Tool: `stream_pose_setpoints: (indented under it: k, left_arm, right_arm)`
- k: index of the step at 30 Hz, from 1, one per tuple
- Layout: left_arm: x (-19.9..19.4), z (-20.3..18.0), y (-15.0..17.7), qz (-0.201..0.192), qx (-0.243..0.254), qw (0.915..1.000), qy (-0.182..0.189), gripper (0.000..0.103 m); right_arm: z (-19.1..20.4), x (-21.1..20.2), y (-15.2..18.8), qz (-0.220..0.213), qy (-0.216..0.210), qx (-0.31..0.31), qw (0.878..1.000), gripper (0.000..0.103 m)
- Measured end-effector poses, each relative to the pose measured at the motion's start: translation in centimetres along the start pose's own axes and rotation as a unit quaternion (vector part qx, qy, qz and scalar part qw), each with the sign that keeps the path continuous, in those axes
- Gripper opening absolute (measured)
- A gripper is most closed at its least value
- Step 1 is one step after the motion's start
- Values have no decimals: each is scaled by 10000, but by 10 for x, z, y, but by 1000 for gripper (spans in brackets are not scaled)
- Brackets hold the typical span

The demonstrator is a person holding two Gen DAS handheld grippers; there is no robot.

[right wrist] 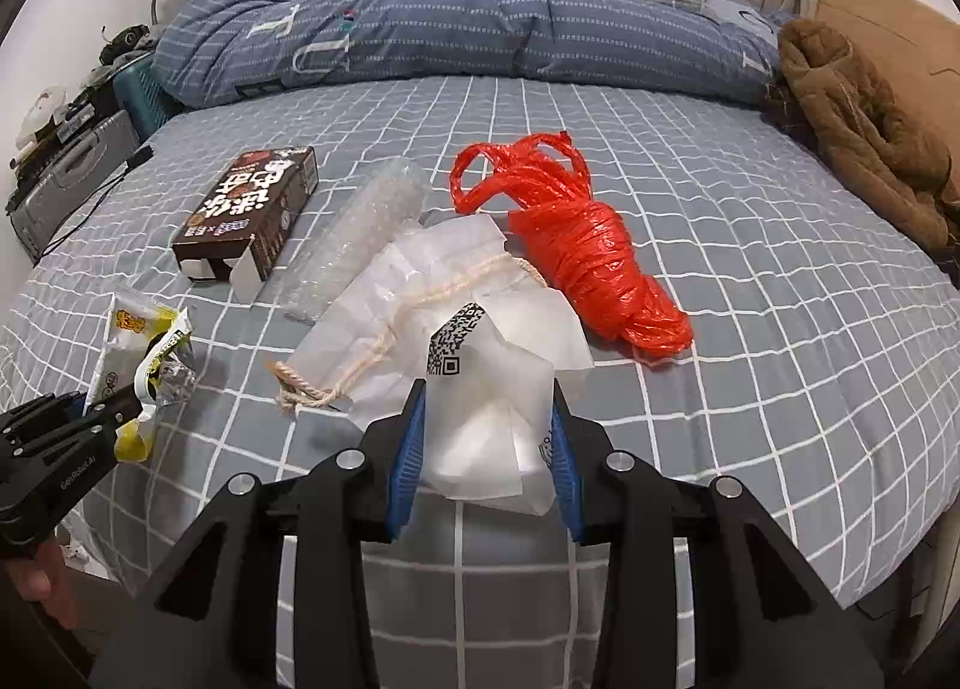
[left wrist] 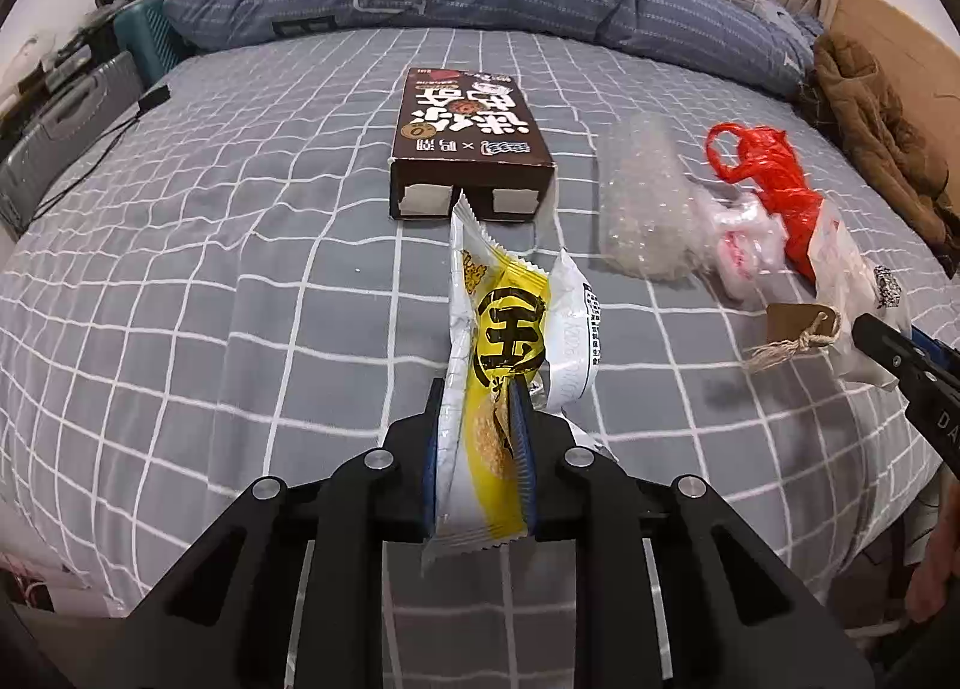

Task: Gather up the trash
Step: 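Carry the wrapper and white bag in both tools down over the bin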

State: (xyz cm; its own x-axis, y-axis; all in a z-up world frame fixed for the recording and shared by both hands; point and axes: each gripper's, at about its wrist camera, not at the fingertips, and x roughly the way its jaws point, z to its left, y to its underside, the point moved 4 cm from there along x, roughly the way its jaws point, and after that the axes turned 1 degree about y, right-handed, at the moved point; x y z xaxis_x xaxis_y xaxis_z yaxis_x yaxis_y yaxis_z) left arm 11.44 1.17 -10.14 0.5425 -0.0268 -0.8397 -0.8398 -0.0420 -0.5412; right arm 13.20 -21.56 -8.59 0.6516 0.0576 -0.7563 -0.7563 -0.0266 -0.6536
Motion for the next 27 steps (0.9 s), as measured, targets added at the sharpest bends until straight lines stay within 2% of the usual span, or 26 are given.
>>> stream_pose_setpoints:
  k: [17,27]
  left_arm:
    - [-52,-11,34,-302,-17,9994,169,17]
    - [-71,-12,59,-345,-55,9990,280,17]
  right_arm:
    - [16,-60,22,-342,-129,-9,9993,36]
    - [32,-80,46,-341,-211,-90,9992,36]
